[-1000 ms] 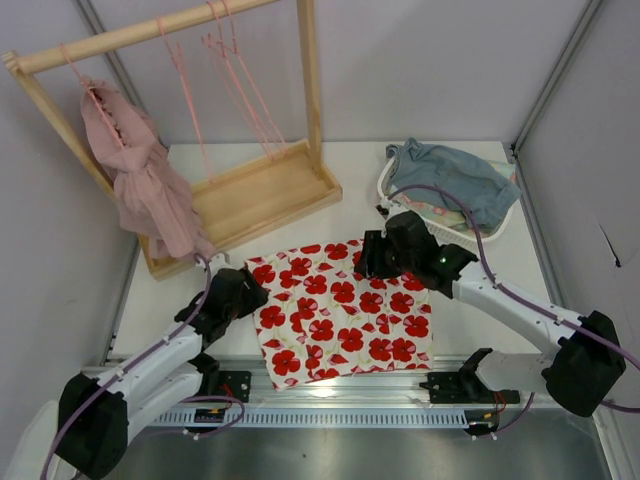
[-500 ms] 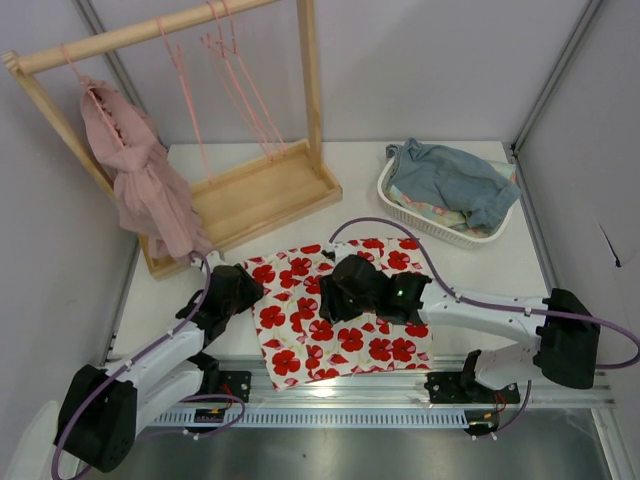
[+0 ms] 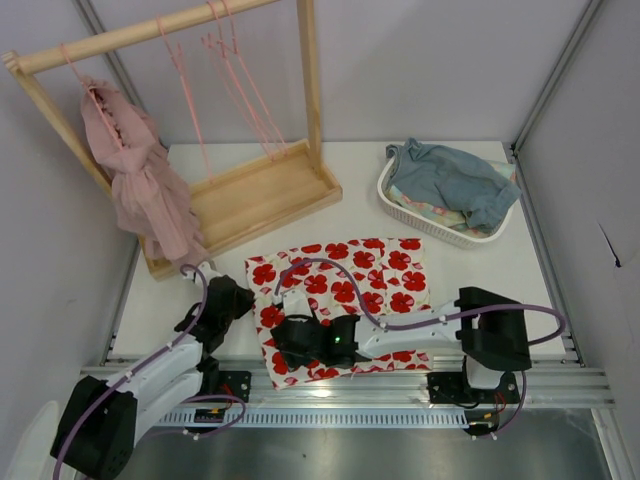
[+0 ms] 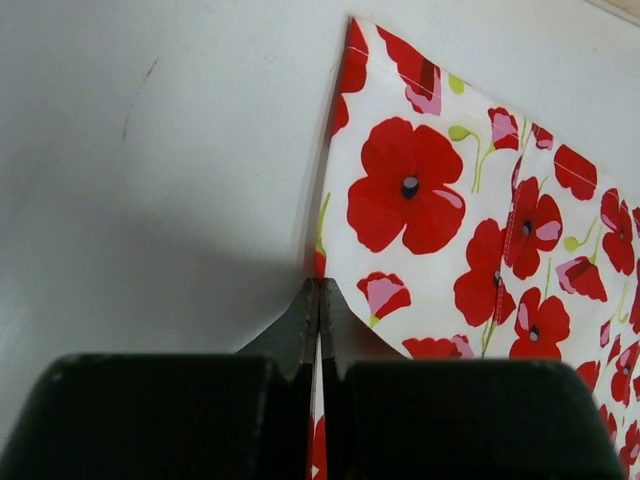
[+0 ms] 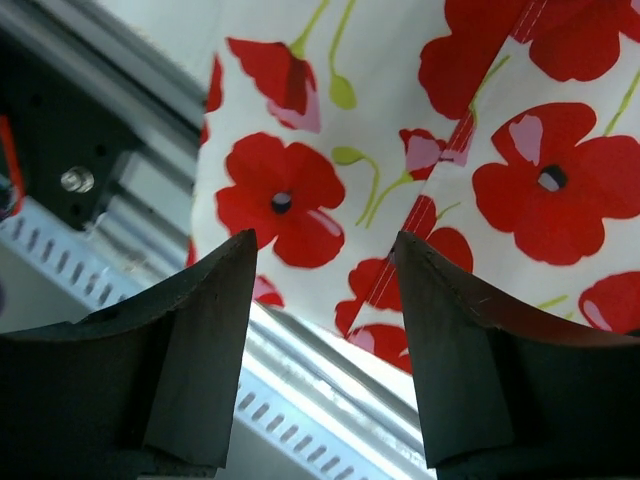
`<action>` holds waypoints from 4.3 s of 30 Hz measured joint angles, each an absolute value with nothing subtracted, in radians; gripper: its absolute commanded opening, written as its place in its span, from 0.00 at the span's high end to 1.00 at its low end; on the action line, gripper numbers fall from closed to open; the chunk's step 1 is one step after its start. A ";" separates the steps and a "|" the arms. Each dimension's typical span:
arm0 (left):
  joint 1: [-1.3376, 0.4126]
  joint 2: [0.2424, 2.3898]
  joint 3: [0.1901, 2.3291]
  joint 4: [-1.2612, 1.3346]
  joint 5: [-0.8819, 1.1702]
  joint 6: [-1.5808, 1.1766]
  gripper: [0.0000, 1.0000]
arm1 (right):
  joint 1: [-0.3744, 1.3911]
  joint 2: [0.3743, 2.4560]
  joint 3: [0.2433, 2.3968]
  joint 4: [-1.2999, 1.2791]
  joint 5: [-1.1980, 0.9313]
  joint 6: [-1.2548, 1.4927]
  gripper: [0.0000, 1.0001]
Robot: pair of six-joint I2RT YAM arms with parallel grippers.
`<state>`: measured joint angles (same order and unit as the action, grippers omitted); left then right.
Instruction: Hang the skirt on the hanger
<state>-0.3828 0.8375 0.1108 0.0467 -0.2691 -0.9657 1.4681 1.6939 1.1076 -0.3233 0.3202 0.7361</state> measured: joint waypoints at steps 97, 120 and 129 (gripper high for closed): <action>-1.078 1.981 1.456 -0.053 -0.484 -0.707 1.00 | 1.711 0.694 0.576 -1.244 0.889 1.912 0.99; -0.937 1.694 1.076 -0.012 -0.397 -0.717 0.17 | 1.563 0.722 0.775 -1.275 0.931 1.681 0.04; -0.937 1.728 0.928 -0.071 -0.416 -0.828 0.25 | 1.078 0.728 0.669 -0.867 0.593 1.157 0.07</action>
